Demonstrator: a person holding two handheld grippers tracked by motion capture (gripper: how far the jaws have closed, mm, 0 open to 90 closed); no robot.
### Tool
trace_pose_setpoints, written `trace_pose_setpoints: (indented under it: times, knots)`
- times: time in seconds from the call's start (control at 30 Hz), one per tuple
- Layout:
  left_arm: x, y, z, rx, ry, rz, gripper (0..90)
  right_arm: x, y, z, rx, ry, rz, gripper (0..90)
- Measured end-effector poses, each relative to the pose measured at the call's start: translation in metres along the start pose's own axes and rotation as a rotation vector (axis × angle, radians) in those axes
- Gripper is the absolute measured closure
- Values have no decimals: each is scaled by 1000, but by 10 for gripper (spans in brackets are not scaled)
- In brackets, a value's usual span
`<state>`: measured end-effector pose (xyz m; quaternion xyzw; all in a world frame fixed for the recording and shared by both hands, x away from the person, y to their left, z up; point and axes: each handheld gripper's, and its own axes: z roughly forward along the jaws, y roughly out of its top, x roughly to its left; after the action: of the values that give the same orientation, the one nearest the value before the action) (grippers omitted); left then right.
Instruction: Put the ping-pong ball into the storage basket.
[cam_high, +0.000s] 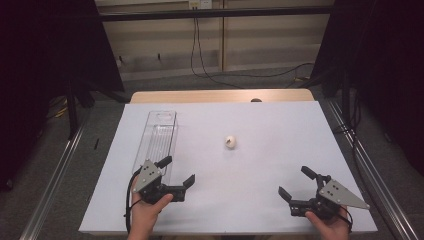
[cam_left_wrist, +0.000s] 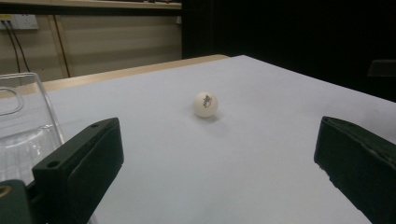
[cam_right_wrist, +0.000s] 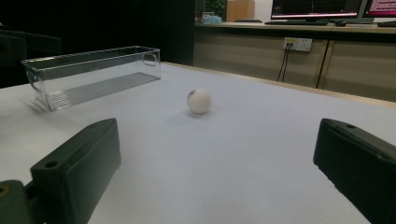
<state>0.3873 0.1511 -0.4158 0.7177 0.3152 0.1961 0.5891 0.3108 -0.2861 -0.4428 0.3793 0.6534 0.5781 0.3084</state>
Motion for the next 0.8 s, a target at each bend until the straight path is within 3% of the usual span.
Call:
trace_pose_setpoints:
  times: [0.8]
  knots:
    - [-17,5,30,27,-12,3,17,-1,1,1,1,3,-2,4]
